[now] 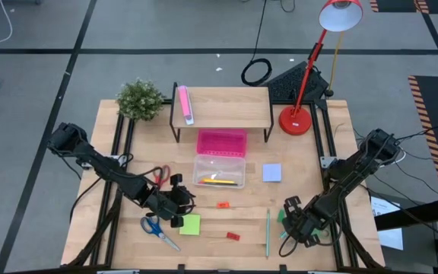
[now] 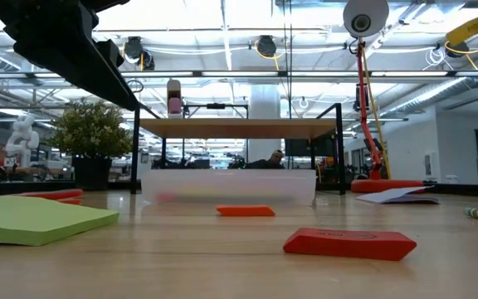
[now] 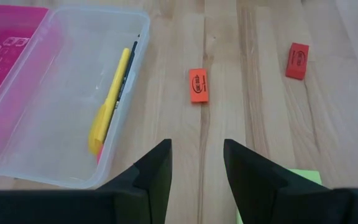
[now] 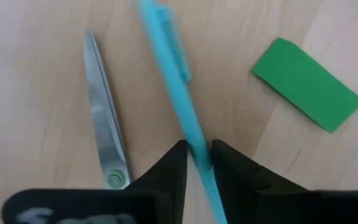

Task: Pack school essentials
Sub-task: Put the blue pen into the supply box

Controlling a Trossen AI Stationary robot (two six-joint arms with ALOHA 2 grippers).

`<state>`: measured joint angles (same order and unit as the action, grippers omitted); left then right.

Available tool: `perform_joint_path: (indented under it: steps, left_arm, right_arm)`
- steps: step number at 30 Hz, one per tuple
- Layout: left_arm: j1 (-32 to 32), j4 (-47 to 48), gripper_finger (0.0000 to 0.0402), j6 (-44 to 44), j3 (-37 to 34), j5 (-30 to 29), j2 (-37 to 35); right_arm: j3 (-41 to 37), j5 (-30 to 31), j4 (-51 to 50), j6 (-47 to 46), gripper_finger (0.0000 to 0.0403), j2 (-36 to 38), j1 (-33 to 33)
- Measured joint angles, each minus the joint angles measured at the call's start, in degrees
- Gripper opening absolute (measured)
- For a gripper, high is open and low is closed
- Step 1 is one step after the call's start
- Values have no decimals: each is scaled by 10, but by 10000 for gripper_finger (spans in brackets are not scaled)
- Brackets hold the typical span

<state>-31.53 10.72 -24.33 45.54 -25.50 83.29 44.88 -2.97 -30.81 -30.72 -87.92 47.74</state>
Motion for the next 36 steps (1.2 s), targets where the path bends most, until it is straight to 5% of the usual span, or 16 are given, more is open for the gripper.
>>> perform_joint_path:
  steps: [7,18,27,36]
  left_arm:
    - [0,-1,147,-1,0,0,0]
    - [0,-3,147,0,0,0,0]
    - [-1,-8,147,-3,0,0,0]
    - [-1,-31,147,-13,0,-3,0]
  right_arm:
    - [-1,-3,7,15,13,1,0]
    - [23,-21,25,-2,18,47,-30]
    - [57,-33,19,-90,15,85,-122]
    - [74,-46,21,-32,14,84,-218]
